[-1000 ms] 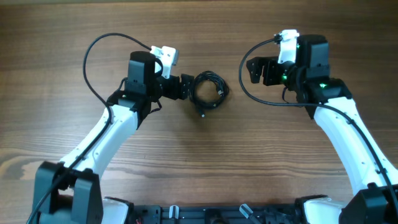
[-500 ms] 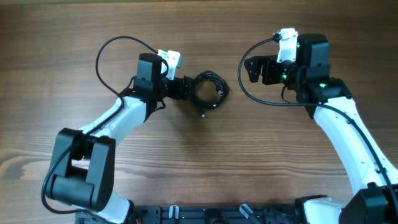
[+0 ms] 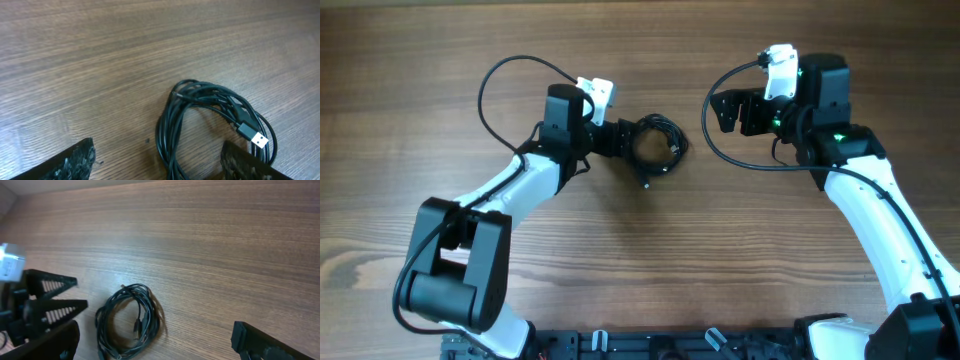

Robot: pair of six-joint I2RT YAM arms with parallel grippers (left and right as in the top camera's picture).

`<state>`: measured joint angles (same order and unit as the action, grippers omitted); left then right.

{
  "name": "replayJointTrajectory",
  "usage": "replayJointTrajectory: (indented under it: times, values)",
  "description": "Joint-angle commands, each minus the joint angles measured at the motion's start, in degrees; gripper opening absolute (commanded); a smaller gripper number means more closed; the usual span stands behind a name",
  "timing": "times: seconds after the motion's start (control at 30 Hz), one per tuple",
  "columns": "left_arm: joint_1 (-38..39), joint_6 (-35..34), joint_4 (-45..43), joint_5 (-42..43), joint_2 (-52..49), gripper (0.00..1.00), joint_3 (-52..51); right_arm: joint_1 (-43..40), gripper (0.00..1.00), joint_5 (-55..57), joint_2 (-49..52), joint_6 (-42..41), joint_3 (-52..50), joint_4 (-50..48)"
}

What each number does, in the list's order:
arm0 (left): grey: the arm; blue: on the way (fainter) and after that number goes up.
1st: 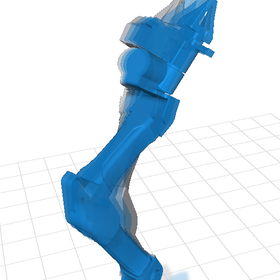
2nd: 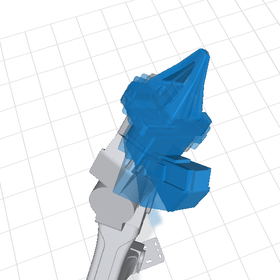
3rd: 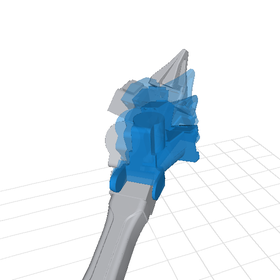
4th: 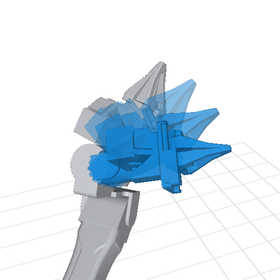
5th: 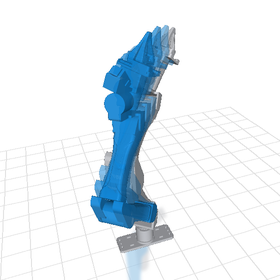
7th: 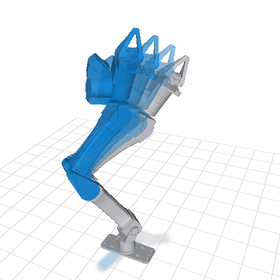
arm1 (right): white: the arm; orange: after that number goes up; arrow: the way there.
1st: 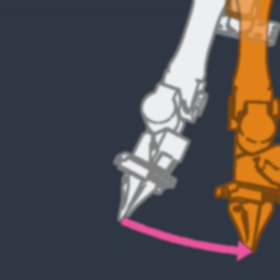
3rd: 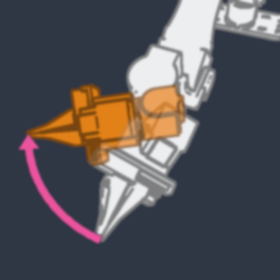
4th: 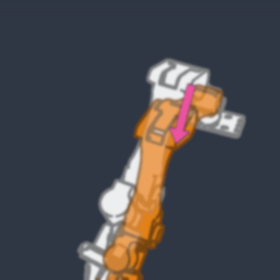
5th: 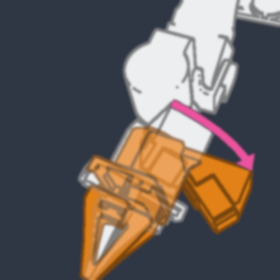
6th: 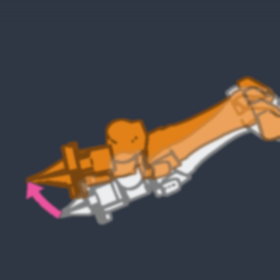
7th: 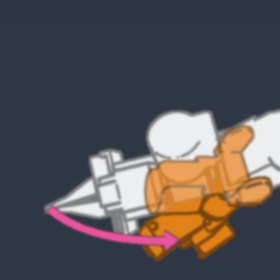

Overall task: Untangle cables
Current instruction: 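Lower the left gripper onto the cable coil and close on it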

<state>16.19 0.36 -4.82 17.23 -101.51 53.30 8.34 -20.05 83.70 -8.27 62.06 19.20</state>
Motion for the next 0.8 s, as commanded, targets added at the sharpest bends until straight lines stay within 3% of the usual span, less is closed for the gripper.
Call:
replayJointTrajectory:
  times: [0.0,0.77]
  values:
    - [0.98,2.47,-0.17,3.13,-2.25,0.81,1.05,0.24,1.0,-2.16,0.96,0.61,-0.48,-0.33]
    - [2.4,8.46,5.64,2.16,-3.37,0.75,1.05,0.24,1.0,-2.58,0.96,0.59,-0.48,-0.31]
